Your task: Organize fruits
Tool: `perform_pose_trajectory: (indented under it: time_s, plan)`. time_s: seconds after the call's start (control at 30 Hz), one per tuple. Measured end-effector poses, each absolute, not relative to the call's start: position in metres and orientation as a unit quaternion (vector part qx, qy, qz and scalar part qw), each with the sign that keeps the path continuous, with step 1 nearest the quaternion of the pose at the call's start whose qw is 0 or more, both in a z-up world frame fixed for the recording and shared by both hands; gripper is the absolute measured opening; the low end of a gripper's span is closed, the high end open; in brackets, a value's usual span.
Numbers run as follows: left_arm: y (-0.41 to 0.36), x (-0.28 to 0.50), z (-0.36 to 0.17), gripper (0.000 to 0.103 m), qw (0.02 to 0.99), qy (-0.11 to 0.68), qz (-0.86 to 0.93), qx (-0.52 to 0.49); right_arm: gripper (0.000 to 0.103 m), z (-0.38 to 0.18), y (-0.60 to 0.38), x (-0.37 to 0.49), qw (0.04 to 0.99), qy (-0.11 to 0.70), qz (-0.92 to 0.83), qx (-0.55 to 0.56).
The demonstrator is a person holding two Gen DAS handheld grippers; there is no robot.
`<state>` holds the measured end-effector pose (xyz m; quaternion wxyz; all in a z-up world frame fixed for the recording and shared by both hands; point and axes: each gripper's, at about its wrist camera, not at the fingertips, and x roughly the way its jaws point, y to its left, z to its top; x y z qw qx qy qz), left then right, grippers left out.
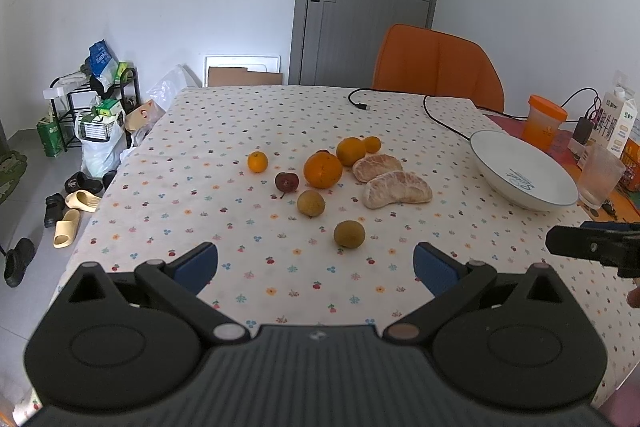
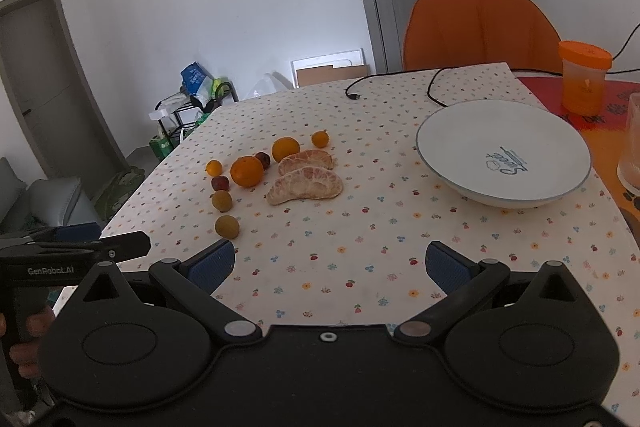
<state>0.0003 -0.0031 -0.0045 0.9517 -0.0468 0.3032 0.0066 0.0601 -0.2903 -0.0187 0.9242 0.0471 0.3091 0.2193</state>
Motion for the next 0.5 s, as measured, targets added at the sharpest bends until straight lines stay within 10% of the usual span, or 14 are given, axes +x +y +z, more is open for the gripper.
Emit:
perform_pose_trajectory:
  time_s: [0.5]
  plan:
    - [-0.001,0.018,-0.012,0.103,0.954,0.295,-0.012,-0.049,0.103,-0.027,-0.282,0.073,0.92,0.303,0.244,0.048]
